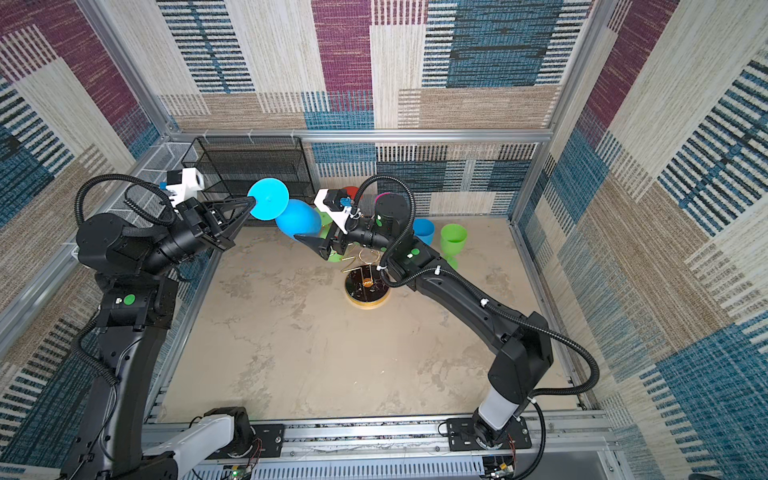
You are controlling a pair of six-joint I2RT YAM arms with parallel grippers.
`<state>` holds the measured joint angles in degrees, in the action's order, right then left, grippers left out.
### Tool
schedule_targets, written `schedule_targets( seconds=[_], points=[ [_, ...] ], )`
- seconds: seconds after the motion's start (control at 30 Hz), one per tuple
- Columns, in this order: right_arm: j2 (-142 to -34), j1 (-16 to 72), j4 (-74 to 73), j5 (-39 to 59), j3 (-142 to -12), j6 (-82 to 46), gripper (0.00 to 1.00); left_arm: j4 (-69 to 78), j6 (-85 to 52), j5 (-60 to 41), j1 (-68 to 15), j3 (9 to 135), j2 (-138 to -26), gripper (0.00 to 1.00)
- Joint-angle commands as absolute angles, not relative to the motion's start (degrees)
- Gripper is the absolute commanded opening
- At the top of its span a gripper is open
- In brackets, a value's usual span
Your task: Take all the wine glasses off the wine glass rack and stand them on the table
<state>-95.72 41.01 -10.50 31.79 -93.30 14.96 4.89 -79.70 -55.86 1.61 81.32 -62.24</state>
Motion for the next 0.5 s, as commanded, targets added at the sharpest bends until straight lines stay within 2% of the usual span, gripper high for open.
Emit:
schedule_targets(
  seconds=[0.0, 0.47],
  points=[
    [-97.1, 41.4, -12.5, 33.7, -95.3, 13.8, 0.99, 8.1, -80.8, -56.6, 1.5, 81.5, -62.1, 0.00],
    [-101.6, 43.5, -11.0, 34.3, -100.0, 13.0, 1.00, 11.2, -82.8, -56.4, 1.4, 79.9, -62.3, 0.00]
  ],
)
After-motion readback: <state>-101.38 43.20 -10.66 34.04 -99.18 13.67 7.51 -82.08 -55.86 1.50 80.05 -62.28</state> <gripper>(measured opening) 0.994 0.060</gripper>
